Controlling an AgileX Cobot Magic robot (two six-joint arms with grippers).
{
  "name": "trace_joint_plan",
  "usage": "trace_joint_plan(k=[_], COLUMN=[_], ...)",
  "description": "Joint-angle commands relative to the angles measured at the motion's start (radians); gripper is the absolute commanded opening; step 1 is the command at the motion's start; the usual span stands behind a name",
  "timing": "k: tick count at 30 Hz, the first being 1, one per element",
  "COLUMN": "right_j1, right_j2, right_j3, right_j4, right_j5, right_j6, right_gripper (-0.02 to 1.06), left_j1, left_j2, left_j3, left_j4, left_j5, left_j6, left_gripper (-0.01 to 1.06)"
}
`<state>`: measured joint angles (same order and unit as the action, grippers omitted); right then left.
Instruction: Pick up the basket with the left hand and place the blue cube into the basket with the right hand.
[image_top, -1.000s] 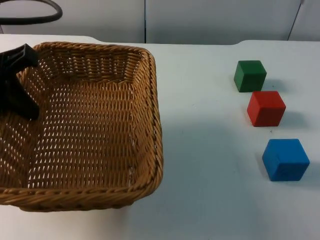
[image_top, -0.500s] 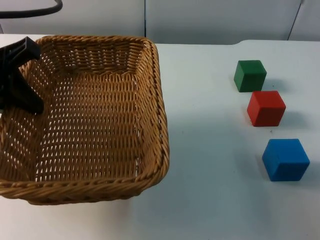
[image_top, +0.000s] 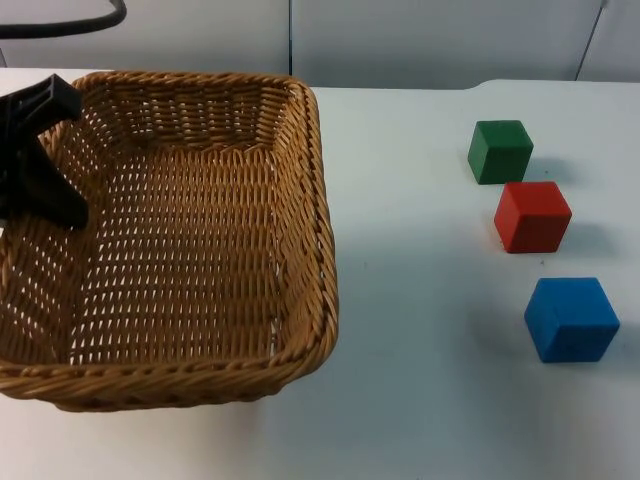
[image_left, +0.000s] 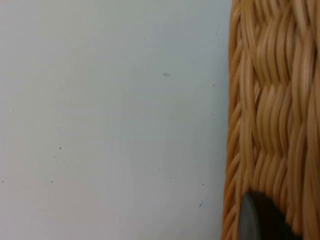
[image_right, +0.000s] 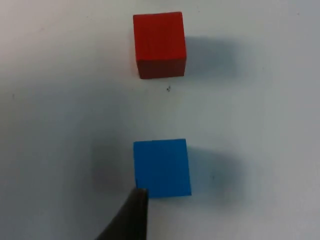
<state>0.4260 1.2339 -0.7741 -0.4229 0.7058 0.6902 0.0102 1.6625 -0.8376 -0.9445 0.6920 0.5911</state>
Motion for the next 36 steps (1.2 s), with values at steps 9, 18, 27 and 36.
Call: trace_joint_plan(k=[9,18,27,36], right_j1=[0.051,0.041,0.011,0.011], right_j2=[0.288,0.454,0.538,0.596], right_j3=[-0.008,-0.008,-0.008,-0.020], right_j4=[-0.107,-0.134,-0.169,-0.362], right_j5=[-0.188,-0.305,-0.406,-0.409], right_j6=[0.267,0.332,0.383,0.570], right_gripper=[1.00,1.00,1.00,1.00], left_j1=[0.001,0.001,0.001,0.001], left_j2=[-0.016,-0.014,-0.014,-0.014], left_j3=[0.001,0.001,0.001,0.001], left_j4=[-0.028,-0.026,-0.024,-0.021], left_j5=[0.032,0.039,0.039,0.040], left_j6=[0.001,0.003,0.003,0.004], left_gripper=[0.00,0.00,0.00,0.00])
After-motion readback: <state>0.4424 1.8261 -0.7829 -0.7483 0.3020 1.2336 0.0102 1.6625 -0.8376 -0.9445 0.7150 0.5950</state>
